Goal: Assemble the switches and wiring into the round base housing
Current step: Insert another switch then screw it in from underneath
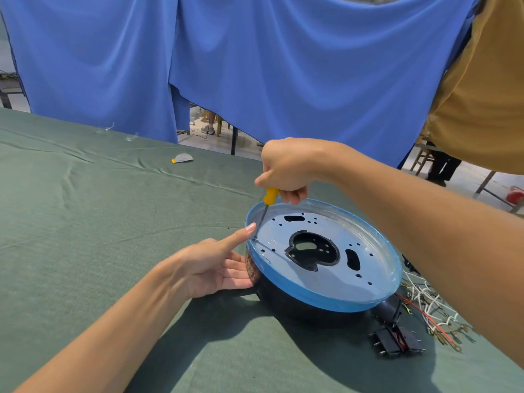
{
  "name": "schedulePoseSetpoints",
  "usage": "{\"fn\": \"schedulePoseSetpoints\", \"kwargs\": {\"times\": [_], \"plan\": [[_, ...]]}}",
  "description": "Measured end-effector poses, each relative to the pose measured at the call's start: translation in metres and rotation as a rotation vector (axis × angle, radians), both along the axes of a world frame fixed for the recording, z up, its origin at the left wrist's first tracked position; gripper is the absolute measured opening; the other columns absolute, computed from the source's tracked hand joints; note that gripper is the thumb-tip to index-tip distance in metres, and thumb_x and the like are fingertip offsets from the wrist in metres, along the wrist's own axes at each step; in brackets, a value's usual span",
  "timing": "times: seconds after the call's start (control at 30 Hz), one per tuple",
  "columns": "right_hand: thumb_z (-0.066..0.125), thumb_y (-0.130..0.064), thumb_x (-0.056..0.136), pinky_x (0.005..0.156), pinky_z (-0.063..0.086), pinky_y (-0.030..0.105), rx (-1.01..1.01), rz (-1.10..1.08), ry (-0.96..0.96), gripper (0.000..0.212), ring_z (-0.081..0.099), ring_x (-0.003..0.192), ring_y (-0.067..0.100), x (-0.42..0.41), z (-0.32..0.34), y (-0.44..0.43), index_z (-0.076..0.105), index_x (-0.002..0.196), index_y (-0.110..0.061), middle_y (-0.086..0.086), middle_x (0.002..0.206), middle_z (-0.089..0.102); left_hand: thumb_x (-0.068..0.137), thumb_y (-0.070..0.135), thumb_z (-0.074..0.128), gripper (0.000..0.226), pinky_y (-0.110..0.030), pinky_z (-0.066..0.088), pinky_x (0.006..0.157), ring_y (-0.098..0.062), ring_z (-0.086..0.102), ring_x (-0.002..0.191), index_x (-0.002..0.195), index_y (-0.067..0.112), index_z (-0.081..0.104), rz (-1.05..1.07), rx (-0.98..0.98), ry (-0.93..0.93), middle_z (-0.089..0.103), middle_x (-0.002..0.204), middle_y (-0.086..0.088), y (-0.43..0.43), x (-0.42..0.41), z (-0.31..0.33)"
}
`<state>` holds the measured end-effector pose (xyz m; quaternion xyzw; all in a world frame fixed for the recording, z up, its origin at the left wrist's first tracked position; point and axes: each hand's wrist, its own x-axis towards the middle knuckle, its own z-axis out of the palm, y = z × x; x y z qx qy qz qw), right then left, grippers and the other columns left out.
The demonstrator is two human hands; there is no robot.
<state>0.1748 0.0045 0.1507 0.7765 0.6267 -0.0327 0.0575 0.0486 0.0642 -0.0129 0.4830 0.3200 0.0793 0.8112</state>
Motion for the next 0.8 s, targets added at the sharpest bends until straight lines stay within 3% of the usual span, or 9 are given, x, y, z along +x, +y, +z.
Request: {"fn": "schedulePoseSetpoints", "kwargs": {"times": [0.17,0.33,0.53,0.67,0.8], "plan": [[0.052,-0.040,0.097,0.051,0.044,0.022,-0.050,0.008,-0.024,0.046,0.057,0.039,0.009,0.0002,0.0057,-0.0034,0.061,0.064,-0.009,-0.004,0.042,0.060,0.056,0.050,0.082,0.082,-0.035,0.061,0.065,-0.027,0.072,0.071,0.105,-0.011,0.059,0.006,0.014,0.005,0.072,0.085,-0.022,0.0008,-0.0004,0.0002],[0.071,-0.024,0.085,0.049,0.040,0.019,-0.004,0.132,-0.047,0.010,0.064,0.060,0.008,0.0020,0.0064,-0.0089,0.070,0.075,-0.024,-0.009,0.058,0.066,0.057,0.048,0.081,0.076,-0.034,0.060,0.061,-0.027,0.072,0.067,0.100,-0.011,0.060,0.007,0.001,-0.006,0.072,0.082,-0.022,-0.0014,-0.0006,0.0004],[0.067,-0.001,0.075,0.052,0.044,0.020,-0.012,0.203,-0.083,0.022,0.057,0.066,0.004,-0.0012,0.0083,-0.0021,0.073,0.069,-0.022,-0.010,0.075,0.068,0.051,0.048,0.084,0.080,-0.033,0.060,0.060,-0.026,0.072,0.067,0.100,-0.012,0.061,0.001,-0.006,-0.005,0.072,0.083,-0.022,-0.0002,-0.0002,0.0008],[0.074,-0.012,0.079,0.054,0.041,0.021,-0.036,0.229,-0.065,0.021,0.058,0.068,0.004,-0.0016,0.0090,-0.0013,0.063,0.073,-0.028,-0.014,0.070,0.062,0.051,0.046,0.085,0.077,-0.033,0.060,0.060,-0.027,0.072,0.066,0.097,-0.011,0.062,0.005,-0.017,-0.012,0.071,0.081,-0.021,0.0010,-0.0001,0.0006],[0.071,-0.018,0.083,0.056,0.043,0.018,-0.040,0.172,-0.008,0.008,0.068,0.058,0.004,-0.0026,0.0039,-0.0017,0.069,0.076,-0.019,-0.008,0.058,0.069,0.055,0.044,0.084,0.074,-0.033,0.059,0.058,-0.027,0.071,0.064,0.098,-0.011,0.060,0.017,-0.041,-0.019,0.071,0.078,-0.022,0.0013,0.0002,-0.0005]]}}
